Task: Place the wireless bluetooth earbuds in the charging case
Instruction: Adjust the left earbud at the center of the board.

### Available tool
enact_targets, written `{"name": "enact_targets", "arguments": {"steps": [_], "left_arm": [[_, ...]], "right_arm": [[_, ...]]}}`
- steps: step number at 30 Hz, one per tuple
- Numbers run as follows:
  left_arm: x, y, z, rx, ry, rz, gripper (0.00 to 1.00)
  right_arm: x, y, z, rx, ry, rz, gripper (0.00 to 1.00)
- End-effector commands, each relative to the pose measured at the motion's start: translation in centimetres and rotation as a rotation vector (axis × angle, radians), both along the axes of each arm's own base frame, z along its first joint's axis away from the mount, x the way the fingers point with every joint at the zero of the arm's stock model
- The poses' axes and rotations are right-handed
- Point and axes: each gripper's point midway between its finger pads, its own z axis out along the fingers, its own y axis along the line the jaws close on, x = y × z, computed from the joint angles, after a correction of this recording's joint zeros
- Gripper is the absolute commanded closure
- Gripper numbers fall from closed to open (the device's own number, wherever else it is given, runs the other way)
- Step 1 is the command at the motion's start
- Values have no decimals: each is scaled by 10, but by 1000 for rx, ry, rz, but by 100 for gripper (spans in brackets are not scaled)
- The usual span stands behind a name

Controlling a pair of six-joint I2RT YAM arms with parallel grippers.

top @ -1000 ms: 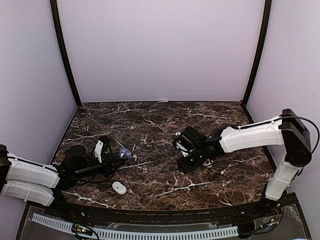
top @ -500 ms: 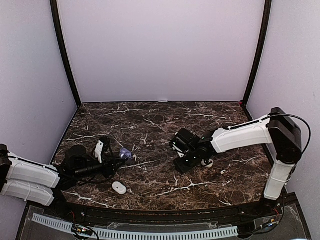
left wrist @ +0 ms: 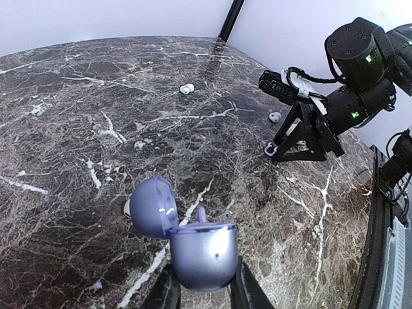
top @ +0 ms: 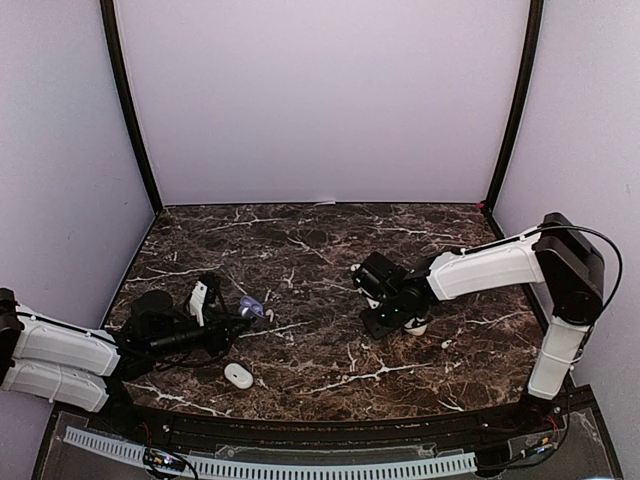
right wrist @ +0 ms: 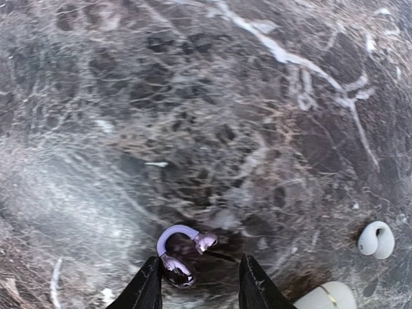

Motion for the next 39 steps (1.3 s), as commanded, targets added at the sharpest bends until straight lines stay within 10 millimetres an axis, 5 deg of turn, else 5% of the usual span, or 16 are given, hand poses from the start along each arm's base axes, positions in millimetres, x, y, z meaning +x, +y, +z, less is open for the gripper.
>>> {"name": "enact_targets", "arguments": {"steps": [1, 25, 39], "left_arm": [[6, -4, 14, -29, -29, -1, 85], [7, -7, 16, -28, -29, -11, 85], [9, -10, 19, -31, -33, -20, 85]], "right_arm": [[6, -14, 9, -18, -32, -18, 60], [-2, -58, 20, -76, -34, -65, 55], [22, -37, 53, 234, -27, -79, 67]]}}
